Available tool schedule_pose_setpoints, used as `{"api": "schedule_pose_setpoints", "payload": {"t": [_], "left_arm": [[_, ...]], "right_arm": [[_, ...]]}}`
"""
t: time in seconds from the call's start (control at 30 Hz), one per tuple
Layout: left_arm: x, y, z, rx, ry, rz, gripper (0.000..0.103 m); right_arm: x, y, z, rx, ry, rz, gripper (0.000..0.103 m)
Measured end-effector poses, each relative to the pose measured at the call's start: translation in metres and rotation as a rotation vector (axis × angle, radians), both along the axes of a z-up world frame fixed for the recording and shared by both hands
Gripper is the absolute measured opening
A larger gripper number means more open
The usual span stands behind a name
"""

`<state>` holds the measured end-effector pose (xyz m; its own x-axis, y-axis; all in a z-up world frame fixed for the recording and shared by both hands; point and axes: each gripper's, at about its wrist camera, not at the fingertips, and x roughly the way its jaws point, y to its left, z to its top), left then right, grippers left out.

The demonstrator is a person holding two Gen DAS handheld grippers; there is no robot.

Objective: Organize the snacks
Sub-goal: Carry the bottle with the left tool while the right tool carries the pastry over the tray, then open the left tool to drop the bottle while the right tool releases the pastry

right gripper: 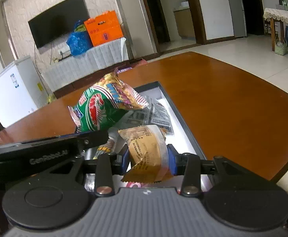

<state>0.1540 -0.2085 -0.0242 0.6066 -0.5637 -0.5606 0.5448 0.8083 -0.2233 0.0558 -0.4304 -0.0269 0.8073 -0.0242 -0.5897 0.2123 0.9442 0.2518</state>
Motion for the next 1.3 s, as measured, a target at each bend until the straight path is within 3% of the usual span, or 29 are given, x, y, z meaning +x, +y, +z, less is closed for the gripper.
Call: {"api": "schedule_pose_setpoints", "payload": {"t": [0.1,0.17,0.6,0.8,0.83,0.9,0.97,1.17,1.3], "left_arm": [[-0.003,0.004,0.003,0.005,-0.004,0.007,0.037],[-0.005,0.009,0.006,0.005,-0.021,0.023,0.054],[-0.022,0.032,0.023,0.059,-0.106,0.054,0.056],[-0.026,0.048,0.028,0.089,-0.138,0.083,0.065],[-0.026,0.051,0.029,0.091,-0.140,0.092,0.071],[-0.027,0.057,0.031,0.089,-0.142,0.110,0.086],[-0.029,0.064,0.033,0.087,-0.152,0.124,0.094],[-0.035,0.085,0.037,0.154,-0.210,0.156,0.100],[-0.037,0.114,0.044,0.150,-0.215,0.210,0.100]], "right_arm": [[0.002,0.002,-0.001,-0.030,0.013,-0.007,0.040],[0.003,0.005,-0.002,-0.059,0.019,-0.012,0.040],[-0.004,0.019,0.005,-0.179,-0.063,-0.013,0.040],[-0.002,0.017,0.003,-0.191,-0.050,-0.033,0.041],[-0.002,0.017,0.003,-0.192,-0.050,-0.030,0.044],[-0.003,0.017,0.004,-0.188,-0.066,-0.021,0.067],[-0.006,0.020,0.005,-0.198,-0.089,-0.020,0.076],[-0.012,0.028,0.008,-0.236,-0.121,-0.002,0.076],[-0.019,0.036,0.013,-0.244,-0.165,0.024,0.077]]}}
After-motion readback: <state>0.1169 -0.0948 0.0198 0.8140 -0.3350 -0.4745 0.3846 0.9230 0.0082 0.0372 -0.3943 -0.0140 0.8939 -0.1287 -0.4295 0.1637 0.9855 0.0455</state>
